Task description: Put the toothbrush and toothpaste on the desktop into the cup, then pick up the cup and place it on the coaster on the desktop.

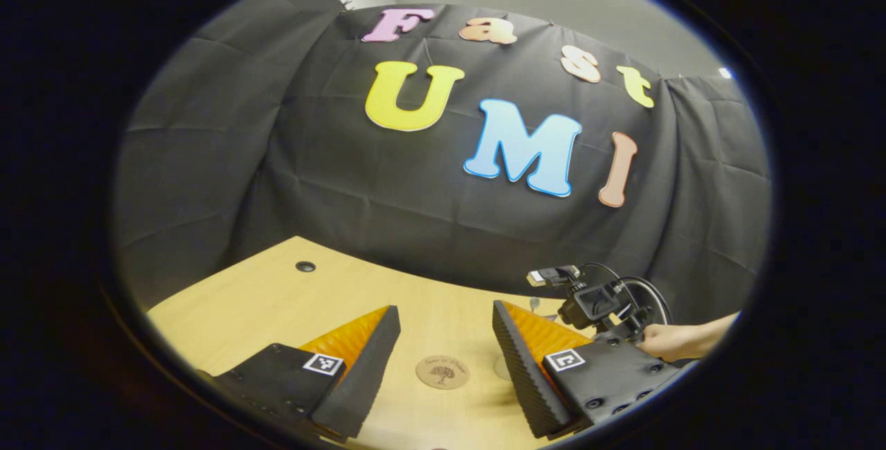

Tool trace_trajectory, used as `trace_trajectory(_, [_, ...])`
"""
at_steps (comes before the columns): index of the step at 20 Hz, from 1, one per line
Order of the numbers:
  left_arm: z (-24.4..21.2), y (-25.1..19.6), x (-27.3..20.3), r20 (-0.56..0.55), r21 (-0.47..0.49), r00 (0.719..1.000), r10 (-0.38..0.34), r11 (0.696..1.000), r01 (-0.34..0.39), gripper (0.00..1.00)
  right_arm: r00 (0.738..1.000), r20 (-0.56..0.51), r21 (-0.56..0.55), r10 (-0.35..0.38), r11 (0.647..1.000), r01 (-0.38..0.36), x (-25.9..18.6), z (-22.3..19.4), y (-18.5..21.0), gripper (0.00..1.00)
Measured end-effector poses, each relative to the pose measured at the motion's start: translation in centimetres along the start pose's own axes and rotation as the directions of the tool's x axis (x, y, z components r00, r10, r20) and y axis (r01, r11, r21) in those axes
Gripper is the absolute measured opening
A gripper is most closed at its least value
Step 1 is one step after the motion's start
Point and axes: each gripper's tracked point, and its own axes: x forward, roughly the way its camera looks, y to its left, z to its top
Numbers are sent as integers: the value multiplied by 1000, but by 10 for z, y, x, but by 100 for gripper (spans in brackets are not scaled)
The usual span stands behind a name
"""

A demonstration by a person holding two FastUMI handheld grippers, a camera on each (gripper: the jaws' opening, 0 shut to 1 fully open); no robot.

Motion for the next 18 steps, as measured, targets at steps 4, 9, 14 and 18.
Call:
trace_trajectory(4, [-1,5,-5,-2,-1,1000,13,1000,-13,90,998,21,6,54,999,-54,-8,6,24,29])
trace_trajectory(9, [0,12,-17,-3,-1,999,32,999,-32,90,994,29,-33,107,994,-107,-17,13,58,29])
trace_trajectory(14, [-4,19,-34,-18,-5,999,46,999,-46,90,989,32,-75,145,987,-142,-25,28,89,29])
trace_trajectory(18, [-6,28,-48,-25,-4,998,62,998,-62,90,988,9,-99,156,983,-155,-10,31,99,29])
